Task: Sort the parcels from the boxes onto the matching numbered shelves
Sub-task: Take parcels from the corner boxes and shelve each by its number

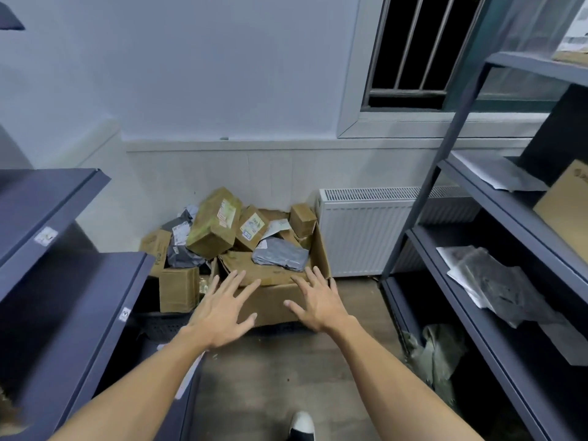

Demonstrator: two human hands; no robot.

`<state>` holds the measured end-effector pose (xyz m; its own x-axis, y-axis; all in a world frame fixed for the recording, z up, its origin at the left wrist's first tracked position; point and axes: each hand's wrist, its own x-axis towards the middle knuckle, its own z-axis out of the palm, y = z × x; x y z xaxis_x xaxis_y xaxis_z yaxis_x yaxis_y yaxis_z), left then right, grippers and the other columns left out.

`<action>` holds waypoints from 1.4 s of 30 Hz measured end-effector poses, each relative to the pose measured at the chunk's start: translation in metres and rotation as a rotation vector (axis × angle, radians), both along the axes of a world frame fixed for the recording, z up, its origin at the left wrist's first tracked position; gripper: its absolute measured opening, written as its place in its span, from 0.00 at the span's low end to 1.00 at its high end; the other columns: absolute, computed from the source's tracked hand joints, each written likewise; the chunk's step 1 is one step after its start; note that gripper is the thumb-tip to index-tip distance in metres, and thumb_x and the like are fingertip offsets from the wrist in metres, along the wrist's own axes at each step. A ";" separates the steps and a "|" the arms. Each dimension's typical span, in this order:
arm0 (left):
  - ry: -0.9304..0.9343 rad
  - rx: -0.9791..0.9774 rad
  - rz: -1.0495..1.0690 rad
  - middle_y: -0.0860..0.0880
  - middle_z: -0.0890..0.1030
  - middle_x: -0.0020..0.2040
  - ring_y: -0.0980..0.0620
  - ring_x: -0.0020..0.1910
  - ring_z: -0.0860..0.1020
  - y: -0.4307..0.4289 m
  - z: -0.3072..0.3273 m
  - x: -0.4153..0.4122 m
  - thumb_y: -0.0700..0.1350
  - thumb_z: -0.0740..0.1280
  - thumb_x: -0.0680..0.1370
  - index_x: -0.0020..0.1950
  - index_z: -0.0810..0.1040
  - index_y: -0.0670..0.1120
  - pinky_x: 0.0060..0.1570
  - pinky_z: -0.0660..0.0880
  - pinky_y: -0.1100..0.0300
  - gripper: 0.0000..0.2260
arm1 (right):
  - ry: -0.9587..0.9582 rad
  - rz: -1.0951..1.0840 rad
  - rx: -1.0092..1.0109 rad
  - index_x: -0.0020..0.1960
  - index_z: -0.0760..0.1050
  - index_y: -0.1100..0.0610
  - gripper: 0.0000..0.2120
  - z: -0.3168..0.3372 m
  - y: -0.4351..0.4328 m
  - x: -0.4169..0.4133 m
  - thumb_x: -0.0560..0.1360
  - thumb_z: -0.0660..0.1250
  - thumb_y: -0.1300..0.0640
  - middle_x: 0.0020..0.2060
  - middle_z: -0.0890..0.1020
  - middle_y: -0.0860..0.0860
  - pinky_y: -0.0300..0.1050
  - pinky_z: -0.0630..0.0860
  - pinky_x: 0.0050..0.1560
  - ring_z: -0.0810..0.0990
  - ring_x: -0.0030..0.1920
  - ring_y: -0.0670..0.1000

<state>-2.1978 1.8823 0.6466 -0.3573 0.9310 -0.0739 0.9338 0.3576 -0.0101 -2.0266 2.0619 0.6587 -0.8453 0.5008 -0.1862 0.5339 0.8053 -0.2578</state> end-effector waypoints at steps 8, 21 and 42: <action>-0.015 -0.072 0.041 0.47 0.45 0.82 0.49 0.81 0.41 0.091 -0.010 -0.051 0.67 0.46 0.78 0.81 0.43 0.59 0.79 0.41 0.46 0.33 | -0.005 0.017 -0.079 0.81 0.52 0.48 0.33 -0.011 0.107 -0.063 0.81 0.55 0.36 0.81 0.49 0.54 0.63 0.45 0.79 0.42 0.81 0.55; -0.100 -0.028 0.030 0.46 0.52 0.82 0.46 0.81 0.47 0.187 -0.042 -0.145 0.66 0.51 0.78 0.82 0.52 0.56 0.77 0.44 0.45 0.34 | -0.043 0.024 -0.142 0.82 0.52 0.48 0.33 -0.043 0.207 -0.152 0.81 0.56 0.37 0.81 0.49 0.54 0.61 0.46 0.79 0.42 0.81 0.55; -0.236 -0.103 0.036 0.47 0.52 0.82 0.46 0.81 0.48 0.353 -0.139 -0.323 0.67 0.46 0.75 0.82 0.49 0.57 0.78 0.47 0.42 0.36 | -0.134 -0.096 -0.232 0.81 0.53 0.50 0.33 -0.122 0.362 -0.322 0.82 0.57 0.39 0.81 0.53 0.57 0.63 0.49 0.78 0.46 0.81 0.57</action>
